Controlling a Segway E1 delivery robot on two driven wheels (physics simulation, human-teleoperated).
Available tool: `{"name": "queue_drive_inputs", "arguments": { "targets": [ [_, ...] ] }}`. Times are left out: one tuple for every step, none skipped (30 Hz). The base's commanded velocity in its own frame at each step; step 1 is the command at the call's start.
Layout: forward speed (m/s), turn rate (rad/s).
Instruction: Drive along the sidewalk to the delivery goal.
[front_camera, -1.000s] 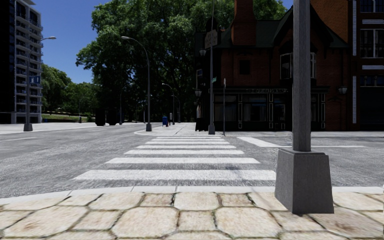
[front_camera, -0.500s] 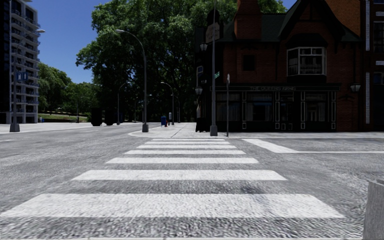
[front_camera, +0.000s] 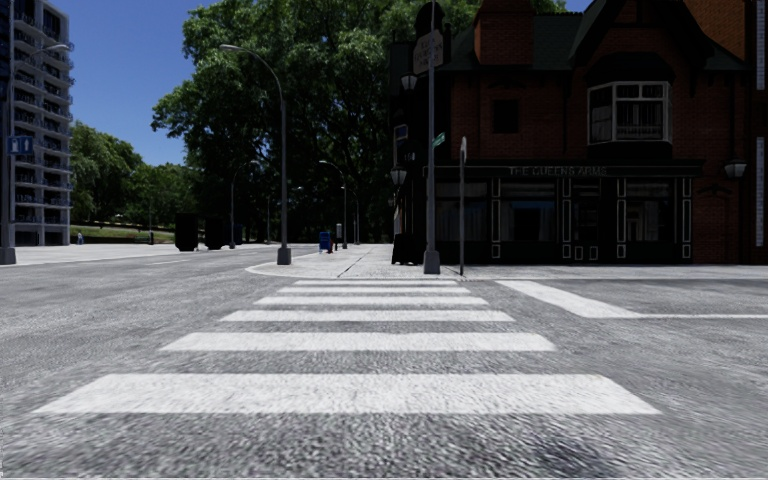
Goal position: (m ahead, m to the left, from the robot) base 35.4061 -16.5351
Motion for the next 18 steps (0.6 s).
{"name": "queue_drive_inputs", "arguments": {
  "targets": [
    [1.14,0.0],
    [1.14,0.0],
    [1.14,0.0],
    [1.14,0.0],
    [1.15,0.0],
    [1.17,0.0],
    [1.17,0.0],
    [1.21,0.0],
    [1.23,0.0],
    [1.23,0.0],
    [1.24,0.0],
    [1.24,0.0],
    [1.24,0.0],
    [1.24,0.0],
    [1.25,0.0],
    [1.25,0.0],
    [1.25,0.0],
    [1.25,0.0]
  ]
}}
